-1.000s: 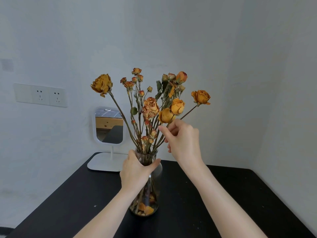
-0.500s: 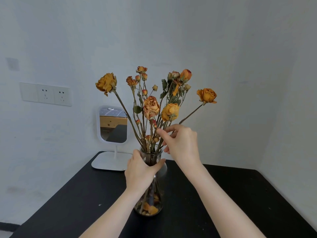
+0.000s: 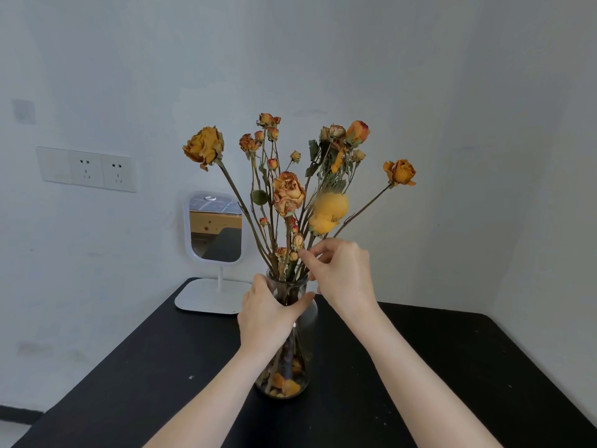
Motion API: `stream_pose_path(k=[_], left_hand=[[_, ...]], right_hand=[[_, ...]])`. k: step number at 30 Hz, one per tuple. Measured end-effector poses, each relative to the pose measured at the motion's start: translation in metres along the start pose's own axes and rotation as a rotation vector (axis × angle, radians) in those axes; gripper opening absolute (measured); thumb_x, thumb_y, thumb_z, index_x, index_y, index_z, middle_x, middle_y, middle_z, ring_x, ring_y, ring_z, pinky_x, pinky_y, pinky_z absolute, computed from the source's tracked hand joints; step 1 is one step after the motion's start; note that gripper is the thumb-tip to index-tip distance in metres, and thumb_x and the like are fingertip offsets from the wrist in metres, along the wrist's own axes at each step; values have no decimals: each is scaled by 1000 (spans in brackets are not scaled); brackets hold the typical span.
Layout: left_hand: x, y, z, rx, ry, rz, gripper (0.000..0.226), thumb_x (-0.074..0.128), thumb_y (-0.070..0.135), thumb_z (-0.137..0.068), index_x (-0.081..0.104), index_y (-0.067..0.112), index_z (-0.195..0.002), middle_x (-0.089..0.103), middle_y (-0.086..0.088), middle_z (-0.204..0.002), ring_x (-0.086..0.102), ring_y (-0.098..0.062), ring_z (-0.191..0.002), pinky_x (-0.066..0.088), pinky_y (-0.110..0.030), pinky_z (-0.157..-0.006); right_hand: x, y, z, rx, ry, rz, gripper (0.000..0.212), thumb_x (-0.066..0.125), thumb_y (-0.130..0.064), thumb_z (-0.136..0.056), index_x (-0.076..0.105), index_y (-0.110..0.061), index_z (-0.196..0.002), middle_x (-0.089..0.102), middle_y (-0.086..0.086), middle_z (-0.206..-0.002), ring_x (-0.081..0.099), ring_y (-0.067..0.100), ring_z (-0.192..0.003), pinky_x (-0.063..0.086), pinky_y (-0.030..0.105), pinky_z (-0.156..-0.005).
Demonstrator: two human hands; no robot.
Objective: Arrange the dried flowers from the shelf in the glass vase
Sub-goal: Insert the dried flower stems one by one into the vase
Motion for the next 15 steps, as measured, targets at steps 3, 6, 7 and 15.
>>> stream_pose_path(k=[3, 6, 7, 15], left_hand=[[-1, 1, 0, 5, -1, 14, 61, 72, 59, -61, 45, 21, -99, 60, 3, -99, 57, -16, -95, 52, -43, -80], [0, 0, -1, 18, -19, 49, 59, 72, 58, -61, 45, 19, -98, 61, 1, -97, 58, -17, -94, 53, -43, -79], [0, -1, -1, 21, -28, 55, 57, 72, 56, -62, 45, 19, -98, 61, 1, -97, 58, -17, -93, 53, -43, -79], [4, -5, -5, 57, -123, 157, 55, 71, 51, -60, 47, 22, -100, 62, 5, -95, 60, -9, -91, 52, -30, -73]], right_hand=[[5, 9, 5, 33, -46, 5, 15, 66, -32, -84, 62, -25, -71, 62, -5, -65, 60, 11, -56, 55, 28, -57], [13, 17, 7, 82, -104, 2, 21, 67, -32, -83, 58, -29, -65, 62, -4, -61, 57, 10, -52, 52, 26, -56], [15, 19, 8, 95, -122, -3, 23, 66, -32, -84, 57, -30, -63, 62, -3, -60, 57, 10, -52, 52, 26, -57], [24, 25, 16, 101, -140, -91, 12, 67, -35, -83, 72, -24, -80, 66, -4, -60, 54, 5, -47, 53, 24, -58]])
Point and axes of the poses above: each hand's wrist, its own z-axis away from the middle knuckle, its own x-axis out of the palm, y = z × x, the point moved 7 cm from there along -z, towards the middle knuckle
